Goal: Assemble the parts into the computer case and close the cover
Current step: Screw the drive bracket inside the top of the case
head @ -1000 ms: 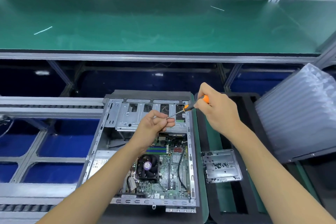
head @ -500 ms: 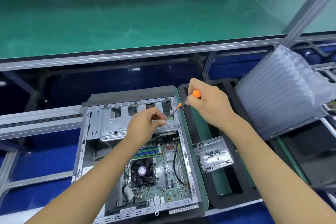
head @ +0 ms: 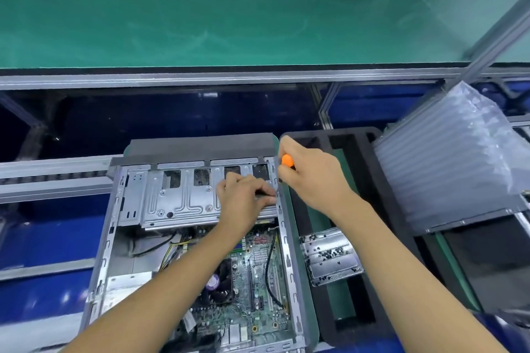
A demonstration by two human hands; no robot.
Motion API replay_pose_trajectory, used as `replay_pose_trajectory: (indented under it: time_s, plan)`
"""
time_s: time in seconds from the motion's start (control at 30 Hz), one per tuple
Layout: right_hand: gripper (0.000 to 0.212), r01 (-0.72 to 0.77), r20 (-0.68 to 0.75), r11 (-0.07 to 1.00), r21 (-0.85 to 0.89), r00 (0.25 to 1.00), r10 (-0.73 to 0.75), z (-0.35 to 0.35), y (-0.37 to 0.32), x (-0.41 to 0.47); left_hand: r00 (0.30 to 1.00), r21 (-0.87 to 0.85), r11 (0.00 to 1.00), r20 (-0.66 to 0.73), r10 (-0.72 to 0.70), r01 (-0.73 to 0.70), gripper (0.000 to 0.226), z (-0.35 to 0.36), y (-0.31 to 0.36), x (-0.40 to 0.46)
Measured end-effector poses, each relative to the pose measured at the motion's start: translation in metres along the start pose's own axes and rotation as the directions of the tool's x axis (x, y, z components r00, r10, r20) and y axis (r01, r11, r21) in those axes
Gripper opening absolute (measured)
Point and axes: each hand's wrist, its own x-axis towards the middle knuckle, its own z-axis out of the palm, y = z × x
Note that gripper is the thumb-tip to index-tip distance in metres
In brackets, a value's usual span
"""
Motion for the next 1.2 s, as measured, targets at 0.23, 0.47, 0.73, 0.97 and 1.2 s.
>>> replay_pose_trajectory:
  time_s: [0.23, 0.47, 0.73, 0.97, 1.2]
  plan:
    - [0.013, 0.042, 0.042, 0.998, -0.035, 0.998, -0.041, 0.004, -0.005, 0.013, 0.994, -0.022, 0.994, 0.023, -0.104, 0.104, 0.016, 0.002, -0.001, -0.003]
    - [0.013, 0.063, 0.084, 0.996, -0.068, 0.995, -0.057, 0.009, -0.005, 0.019, 0.987, 0.064, 0.987, 0.064, -0.149, 0.145, 0.024, 0.002, 0.002, 0.000]
    - [0.013, 0.043, 0.108, 0.998, -0.052, 0.993, -0.038, 0.010, 0.001, 0.020, 0.978, 0.097, 0.984, 0.136, -0.160, 0.147, 0.020, 0.000, 0.011, 0.001]
    - [0.015, 0.070, 0.078, 0.994, -0.089, 0.995, -0.063, 0.009, -0.001, 0.020, 0.976, 0.086, 0.986, 0.153, -0.152, 0.140, 0.016, -0.002, 0.010, 0.000]
    - [0.016, 0.079, 0.095, 0.990, -0.119, 0.993, -0.068, 0.008, -0.002, 0.022, 0.987, 0.173, 0.983, 0.137, -0.080, 0.055, 0.012, -0.003, 0.009, 0.002]
